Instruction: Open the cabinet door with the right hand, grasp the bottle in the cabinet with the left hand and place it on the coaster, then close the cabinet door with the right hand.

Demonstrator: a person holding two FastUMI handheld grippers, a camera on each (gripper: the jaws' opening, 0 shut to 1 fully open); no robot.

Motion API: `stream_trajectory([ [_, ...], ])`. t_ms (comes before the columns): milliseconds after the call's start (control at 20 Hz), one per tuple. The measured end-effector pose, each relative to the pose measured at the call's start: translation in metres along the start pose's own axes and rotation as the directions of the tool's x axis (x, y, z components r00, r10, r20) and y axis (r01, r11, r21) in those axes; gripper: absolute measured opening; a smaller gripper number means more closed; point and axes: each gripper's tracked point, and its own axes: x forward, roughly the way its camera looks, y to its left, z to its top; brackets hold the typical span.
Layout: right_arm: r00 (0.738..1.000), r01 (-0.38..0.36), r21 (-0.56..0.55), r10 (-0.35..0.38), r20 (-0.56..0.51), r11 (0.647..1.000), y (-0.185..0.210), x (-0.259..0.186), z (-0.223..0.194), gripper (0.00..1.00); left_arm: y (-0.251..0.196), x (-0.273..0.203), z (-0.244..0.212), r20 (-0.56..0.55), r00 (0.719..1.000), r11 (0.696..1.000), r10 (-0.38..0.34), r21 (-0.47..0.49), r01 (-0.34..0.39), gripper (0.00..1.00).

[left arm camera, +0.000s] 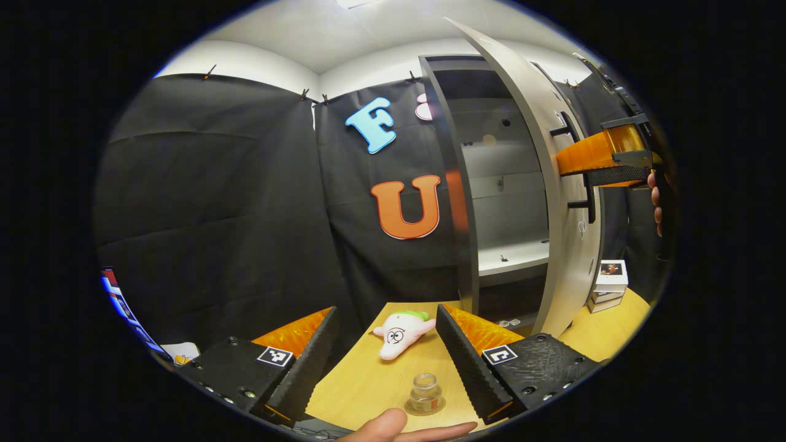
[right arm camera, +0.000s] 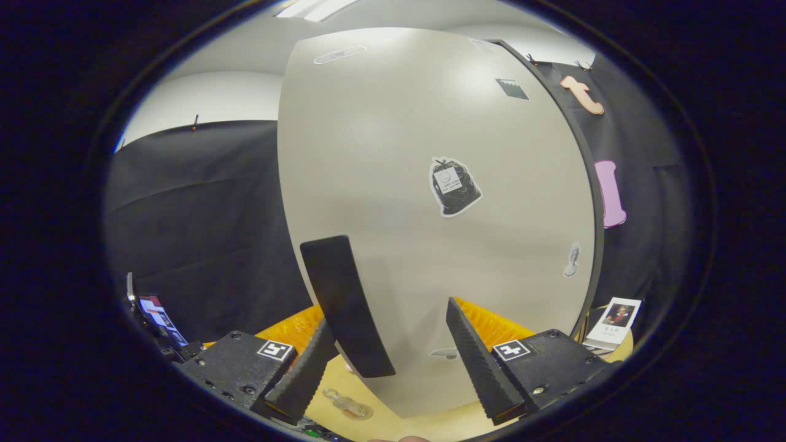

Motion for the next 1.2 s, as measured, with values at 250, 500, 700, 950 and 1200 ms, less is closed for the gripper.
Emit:
stream_trajectory([
  [250,0.999,0.015,-0.094,-0.012,0.036,0.995,0.006,0.013,0.006,1.0,0.014,0.0,-0.009,-0.025,0.998,0.998,0.063,0.005,-0.063,0.96],
  [500,0.999,0.027,-0.126,-0.022,0.048,0.992,0.006,0.03,0.004,1.0,0.023,-0.008,-0.019,-0.048,0.994,0.995,0.096,0.027,-0.095,0.96],
  [700,0.999,0.031,-0.161,-0.025,0.041,0.987,0.006,0.04,0.004,1.0,0.019,-0.009,-0.015,-0.043,0.994,0.994,0.1,0.038,-0.098,0.96],
  [950,0.998,0.062,-0.213,-0.064,-0.002,0.975,0.004,0.049,-0.008,1.0,0.01,-0.015,-0.016,-0.034,0.995,0.993,0.094,0.073,-0.091,0.96],
  [1200,0.993,0.11,-0.286,-0.116,-0.002,0.952,0.002,0.037,-0.019,1.0,0.003,-0.016,-0.02,-0.045,0.997,0.994,0.057,0.097,-0.052,0.96],
])
